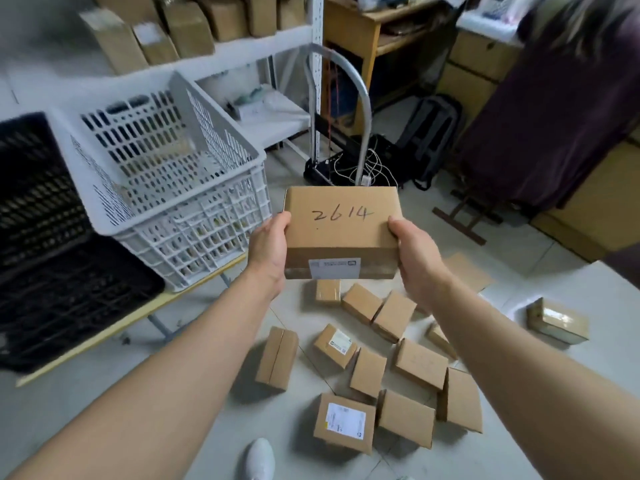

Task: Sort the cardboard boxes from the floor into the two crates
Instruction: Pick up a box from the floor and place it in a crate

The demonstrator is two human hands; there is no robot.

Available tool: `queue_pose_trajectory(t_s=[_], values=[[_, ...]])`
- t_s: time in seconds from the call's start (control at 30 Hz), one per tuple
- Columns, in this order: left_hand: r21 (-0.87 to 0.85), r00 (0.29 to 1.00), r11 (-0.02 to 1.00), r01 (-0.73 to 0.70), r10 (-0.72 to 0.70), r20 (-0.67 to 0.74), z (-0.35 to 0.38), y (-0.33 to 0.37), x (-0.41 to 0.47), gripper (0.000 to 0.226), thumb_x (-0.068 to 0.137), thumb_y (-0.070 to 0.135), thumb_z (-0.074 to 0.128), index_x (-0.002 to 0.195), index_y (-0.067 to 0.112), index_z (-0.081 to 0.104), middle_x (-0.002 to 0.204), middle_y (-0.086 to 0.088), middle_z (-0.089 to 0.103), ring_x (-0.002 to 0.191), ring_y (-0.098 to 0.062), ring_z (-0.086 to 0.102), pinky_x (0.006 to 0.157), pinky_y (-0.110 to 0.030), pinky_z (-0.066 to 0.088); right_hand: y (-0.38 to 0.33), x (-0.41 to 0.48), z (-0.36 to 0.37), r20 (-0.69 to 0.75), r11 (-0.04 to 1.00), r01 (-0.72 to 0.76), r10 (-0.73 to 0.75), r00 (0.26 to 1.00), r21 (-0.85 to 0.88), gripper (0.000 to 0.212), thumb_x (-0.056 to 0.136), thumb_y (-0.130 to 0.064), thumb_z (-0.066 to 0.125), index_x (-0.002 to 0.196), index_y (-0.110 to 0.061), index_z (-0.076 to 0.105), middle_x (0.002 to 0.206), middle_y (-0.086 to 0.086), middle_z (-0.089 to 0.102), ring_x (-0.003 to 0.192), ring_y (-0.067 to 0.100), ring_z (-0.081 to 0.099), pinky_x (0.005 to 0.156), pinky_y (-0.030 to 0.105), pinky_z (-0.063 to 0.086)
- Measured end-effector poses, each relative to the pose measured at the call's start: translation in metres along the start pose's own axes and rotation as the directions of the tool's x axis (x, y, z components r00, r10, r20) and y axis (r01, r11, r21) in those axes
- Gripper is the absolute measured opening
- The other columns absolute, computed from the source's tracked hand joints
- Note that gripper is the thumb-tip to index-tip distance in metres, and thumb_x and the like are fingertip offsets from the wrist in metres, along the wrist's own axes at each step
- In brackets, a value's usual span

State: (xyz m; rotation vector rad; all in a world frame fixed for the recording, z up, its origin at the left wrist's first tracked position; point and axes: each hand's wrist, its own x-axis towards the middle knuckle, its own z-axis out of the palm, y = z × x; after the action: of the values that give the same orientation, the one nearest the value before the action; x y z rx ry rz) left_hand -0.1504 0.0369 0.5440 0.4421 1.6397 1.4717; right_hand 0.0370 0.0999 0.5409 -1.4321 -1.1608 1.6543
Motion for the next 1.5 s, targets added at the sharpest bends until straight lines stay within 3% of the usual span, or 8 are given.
queue_pose_trajectory(t_s=[0.27, 0.47, 0.63, 0.73, 1.0, 1.2, 1.33, 1.5], values=[[0.019, 0.976, 0.977, -0.213, 0.212, 0.052, -0.089, 0.127, -0.015, 0.032, 0.098, 0.033, 0.045, 0.079, 0.018, 0.066, 0.063, 0.008, 0.070, 0.057, -0.003, 0.065, 0.042, -0.013, 0.045, -0.091, -0.058, 0.104, 0.025, 0.967, 0.256, -0.255, 0.967, -0.002, 0.025, 0.096, -0.036, 0.044, 0.097, -0.028, 0.068, 0.105, 0.004, 0.070, 0.101, 0.029, 0.064, 0.088, 0.046, 0.054], [0.000, 0.915, 0.916, -0.402, 0.402, -0.036, -0.138, 0.186, -0.027, 0.028, 0.100, 0.028, 0.041, 0.088, 0.019, 0.065, 0.082, 0.006, 0.068, 0.068, 0.000, 0.063, 0.051, -0.009, 0.046, -0.141, -0.092, 0.167, 0.046, 0.888, 0.460, -0.461, 0.886, 0.016, 0.025, 0.091, -0.042, 0.044, 0.104, -0.040, 0.066, 0.091, -0.017, 0.070, 0.077, -0.004, 0.064, 0.055, 0.008, 0.047], [-0.024, 0.876, 0.879, -0.477, 0.473, -0.095, -0.179, 0.209, -0.048, 0.027, 0.100, 0.027, 0.042, 0.109, 0.015, 0.065, 0.103, -0.002, 0.070, 0.095, -0.014, 0.065, 0.080, -0.027, 0.053, -0.163, -0.112, 0.203, 0.132, 0.855, 0.515, -0.518, 0.845, 0.058, 0.024, 0.083, -0.046, 0.047, 0.099, -0.050, 0.065, 0.098, -0.015, 0.069, 0.092, 0.006, 0.062, 0.072, 0.023, 0.050], [-0.014, 0.847, 0.860, -0.511, 0.500, -0.177, -0.202, 0.215, -0.064, 0.021, 0.099, 0.025, 0.045, 0.098, 0.022, 0.066, 0.093, 0.008, 0.072, 0.088, -0.006, 0.067, 0.074, -0.020, 0.052, -0.166, -0.118, 0.223, 0.200, 0.855, 0.511, -0.518, 0.832, 0.089, 0.028, 0.090, -0.040, 0.047, 0.111, -0.040, 0.064, 0.104, -0.008, 0.069, 0.098, 0.014, 0.062, 0.083, 0.035, 0.053], [0.013, 0.792, 0.856, -0.517, 0.484, -0.372, -0.278, 0.212, -0.076, 0.032, 0.099, 0.026, 0.045, 0.122, 0.011, 0.061, 0.109, 0.002, 0.069, 0.094, -0.004, 0.064, 0.078, -0.016, 0.052, -0.161, -0.131, 0.298, 0.358, 0.846, 0.523, -0.523, 0.774, 0.105, 0.022, 0.090, -0.037, 0.048, 0.098, -0.039, 0.068, 0.087, -0.022, 0.070, 0.077, -0.007, 0.062, 0.064, 0.013, 0.048], [0.009, 0.746, 0.865, -0.502, 0.438, -0.502, -0.364, 0.215, -0.052, 0.022, 0.097, 0.030, 0.048, 0.109, 0.023, 0.065, 0.093, 0.015, 0.068, 0.082, 0.004, 0.062, 0.064, -0.013, 0.046, -0.151, -0.128, 0.397, 0.429, 0.853, 0.510, -0.503, 0.751, 0.107, 0.027, 0.090, -0.039, 0.051, 0.113, -0.034, 0.065, 0.093, -0.019, 0.070, 0.085, -0.002, 0.064, 0.065, 0.015, 0.048], [0.015, 0.748, 0.886, -0.463, 0.400, -0.529, -0.437, 0.221, -0.023, 0.018, 0.097, 0.030, 0.048, 0.103, 0.026, 0.064, 0.101, 0.008, 0.070, 0.093, -0.005, 0.063, 0.077, -0.023, 0.049, -0.137, -0.123, 0.480, 0.470, 0.870, 0.480, -0.471, 0.747, 0.109, 0.019, 0.093, -0.037, 0.050, 0.105, -0.039, 0.065, 0.105, -0.009, 0.069, 0.097, 0.010, 0.062, 0.075, 0.023, 0.048], [0.000, 0.772, 0.913, -0.408, 0.345, -0.534, -0.513, 0.231, 0.022, 0.019, 0.097, 0.025, 0.048, 0.107, 0.021, 0.064, 0.099, 0.006, 0.069, 0.094, -0.009, 0.063, 0.078, -0.023, 0.050, -0.120, -0.111, 0.567, 0.455, 0.886, 0.453, -0.445, 0.772, 0.098, 0.025, 0.093, -0.033, 0.051, 0.111, -0.032, 0.068, 0.094, -0.015, 0.071, 0.078, -0.007, 0.063, 0.057, 0.006, 0.045]])
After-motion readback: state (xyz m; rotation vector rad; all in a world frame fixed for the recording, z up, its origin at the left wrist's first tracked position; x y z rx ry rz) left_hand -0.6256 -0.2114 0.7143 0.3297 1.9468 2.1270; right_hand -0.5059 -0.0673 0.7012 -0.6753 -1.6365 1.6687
